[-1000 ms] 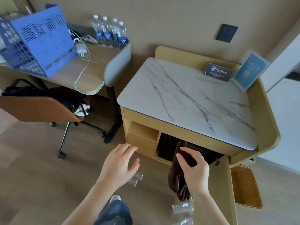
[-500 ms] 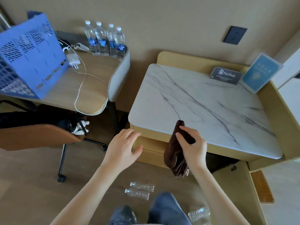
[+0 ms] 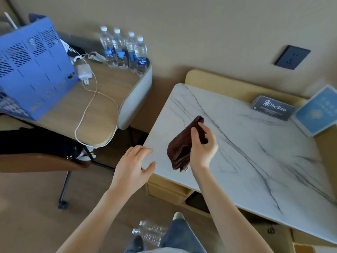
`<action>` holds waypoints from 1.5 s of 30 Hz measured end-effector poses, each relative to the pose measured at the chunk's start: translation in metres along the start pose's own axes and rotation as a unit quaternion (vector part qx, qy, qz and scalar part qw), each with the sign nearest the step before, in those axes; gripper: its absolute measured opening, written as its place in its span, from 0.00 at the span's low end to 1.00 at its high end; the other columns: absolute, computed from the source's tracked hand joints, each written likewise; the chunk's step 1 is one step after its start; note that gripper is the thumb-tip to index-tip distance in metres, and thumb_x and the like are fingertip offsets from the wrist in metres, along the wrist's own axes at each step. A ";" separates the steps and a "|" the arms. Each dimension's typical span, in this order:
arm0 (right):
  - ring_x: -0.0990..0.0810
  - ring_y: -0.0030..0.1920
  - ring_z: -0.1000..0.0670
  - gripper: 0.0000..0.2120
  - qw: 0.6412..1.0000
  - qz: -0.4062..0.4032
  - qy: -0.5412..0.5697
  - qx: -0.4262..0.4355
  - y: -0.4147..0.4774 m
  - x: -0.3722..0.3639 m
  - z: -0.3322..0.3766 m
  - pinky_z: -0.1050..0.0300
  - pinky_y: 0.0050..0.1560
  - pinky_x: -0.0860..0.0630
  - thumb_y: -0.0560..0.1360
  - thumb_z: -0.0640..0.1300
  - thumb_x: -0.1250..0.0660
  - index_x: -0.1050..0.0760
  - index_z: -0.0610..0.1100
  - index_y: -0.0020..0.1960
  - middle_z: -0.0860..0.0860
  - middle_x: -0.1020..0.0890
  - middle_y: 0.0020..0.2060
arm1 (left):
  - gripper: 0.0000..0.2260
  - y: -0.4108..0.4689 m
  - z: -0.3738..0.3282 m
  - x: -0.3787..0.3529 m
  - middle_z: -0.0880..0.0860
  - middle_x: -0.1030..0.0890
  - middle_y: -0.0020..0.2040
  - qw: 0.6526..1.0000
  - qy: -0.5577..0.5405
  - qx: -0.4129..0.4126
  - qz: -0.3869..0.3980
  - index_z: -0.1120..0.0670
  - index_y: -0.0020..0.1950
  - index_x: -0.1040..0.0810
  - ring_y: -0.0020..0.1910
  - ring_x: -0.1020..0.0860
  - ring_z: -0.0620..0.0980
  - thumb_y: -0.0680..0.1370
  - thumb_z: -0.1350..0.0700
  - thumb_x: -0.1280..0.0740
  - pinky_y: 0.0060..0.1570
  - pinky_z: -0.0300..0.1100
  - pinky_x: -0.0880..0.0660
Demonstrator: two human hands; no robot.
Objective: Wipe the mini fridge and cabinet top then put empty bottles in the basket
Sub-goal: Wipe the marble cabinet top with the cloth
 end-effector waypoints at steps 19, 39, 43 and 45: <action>0.30 0.67 0.39 0.24 0.882 0.128 -0.421 0.167 0.008 0.050 -0.073 0.41 0.68 0.29 0.77 0.42 0.29 0.27 0.41 0.71 0.41 0.26 0.67 | 0.13 0.050 -0.028 -0.072 0.50 0.19 0.52 0.995 0.004 -0.039 0.093 0.55 0.58 0.20 0.52 0.21 0.52 0.75 0.54 0.27 0.41 0.44 0.22; 0.39 0.78 0.40 0.24 0.783 0.325 -0.504 0.167 0.104 -0.013 -0.137 0.38 0.77 0.48 0.81 0.52 0.36 0.32 0.51 0.76 0.49 0.29 0.74 | 0.12 0.119 -0.036 -0.128 0.53 0.19 0.50 0.994 0.047 0.021 0.096 0.58 0.56 0.18 0.49 0.20 0.54 0.74 0.56 0.26 0.40 0.43 0.24; 0.38 0.77 0.40 0.23 0.783 0.322 -0.503 0.174 0.154 -0.036 -0.143 0.36 0.76 0.46 0.81 0.52 0.36 0.31 0.52 0.75 0.49 0.29 0.74 | 0.12 0.151 -0.037 -0.146 0.51 0.19 0.53 0.993 0.060 0.043 0.095 0.55 0.58 0.19 0.52 0.21 0.52 0.76 0.54 0.29 0.45 0.43 0.24; 0.38 0.77 0.40 0.23 0.783 0.323 -0.503 0.174 0.180 -0.048 -0.145 0.36 0.76 0.47 0.81 0.53 0.36 0.31 0.51 0.75 0.49 0.29 0.74 | 0.12 0.166 -0.038 -0.154 0.51 0.20 0.54 0.992 0.062 0.047 0.098 0.55 0.58 0.20 0.53 0.22 0.52 0.76 0.54 0.30 0.45 0.44 0.23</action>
Point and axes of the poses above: each hand's wrist, its own y-axis towards the middle knuckle, its own x-axis out of the back of the hand, z = x × y, the point moved 6 cm from there along y, towards the middle knuckle
